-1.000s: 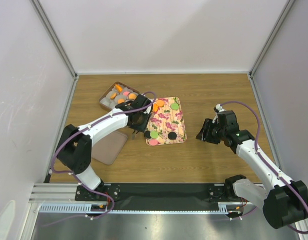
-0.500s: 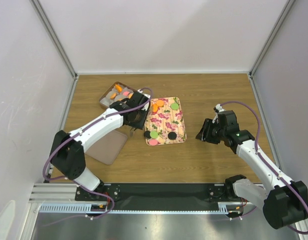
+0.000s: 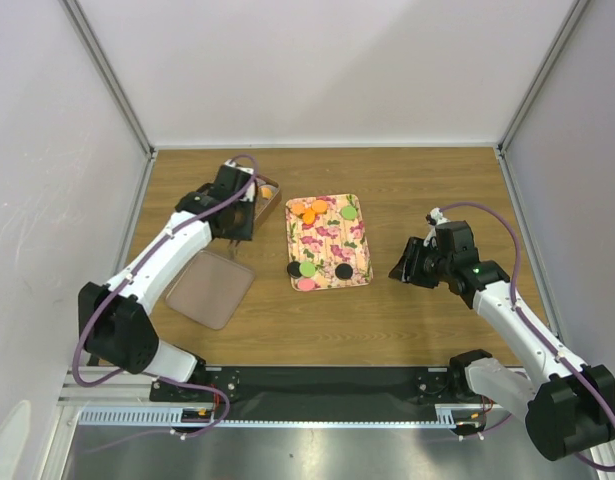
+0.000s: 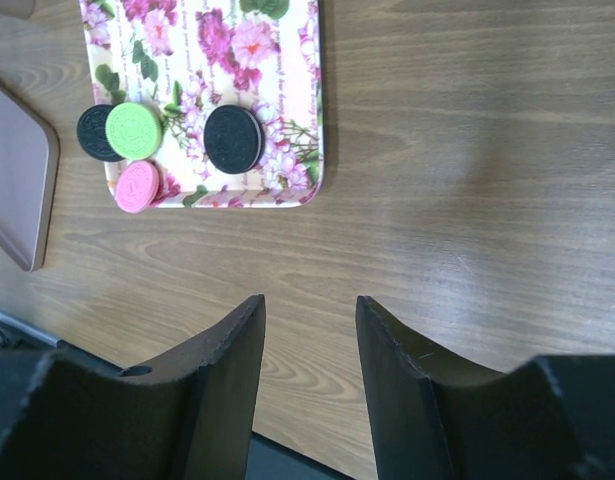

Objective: Pack the cookies

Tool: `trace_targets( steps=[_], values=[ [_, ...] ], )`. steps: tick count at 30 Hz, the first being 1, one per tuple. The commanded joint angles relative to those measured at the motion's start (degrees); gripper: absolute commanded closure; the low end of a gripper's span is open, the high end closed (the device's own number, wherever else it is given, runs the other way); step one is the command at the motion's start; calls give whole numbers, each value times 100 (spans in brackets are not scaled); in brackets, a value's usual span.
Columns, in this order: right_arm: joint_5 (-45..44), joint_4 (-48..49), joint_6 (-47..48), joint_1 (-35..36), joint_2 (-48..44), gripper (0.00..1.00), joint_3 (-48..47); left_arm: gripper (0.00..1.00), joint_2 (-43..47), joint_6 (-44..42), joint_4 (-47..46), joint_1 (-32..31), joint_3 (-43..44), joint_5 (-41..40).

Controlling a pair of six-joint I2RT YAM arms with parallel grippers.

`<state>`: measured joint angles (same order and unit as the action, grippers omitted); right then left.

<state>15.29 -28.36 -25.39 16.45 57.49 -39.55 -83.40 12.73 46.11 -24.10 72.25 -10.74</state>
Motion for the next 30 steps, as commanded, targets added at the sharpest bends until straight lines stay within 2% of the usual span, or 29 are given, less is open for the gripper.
trace_targets(
  steps=[1, 5, 11, 30],
  values=[
    [255, 208, 60, 8, -54, 52, -18, 61, 236, -166, 109, 387, 255, -139],
    [334, 243, 60, -19, -63, 52, -9, 60, 148, -227, 170, 861, 316, -244],
    [431, 270, 51, 16, -124, 52, 9, 60, -220, -289, 250, 1249, 448, -498],
    [308, 217, 60, 280, -195, 52, 9, 60, -924, -386, 92, 1759, 861, -394]
  ],
)
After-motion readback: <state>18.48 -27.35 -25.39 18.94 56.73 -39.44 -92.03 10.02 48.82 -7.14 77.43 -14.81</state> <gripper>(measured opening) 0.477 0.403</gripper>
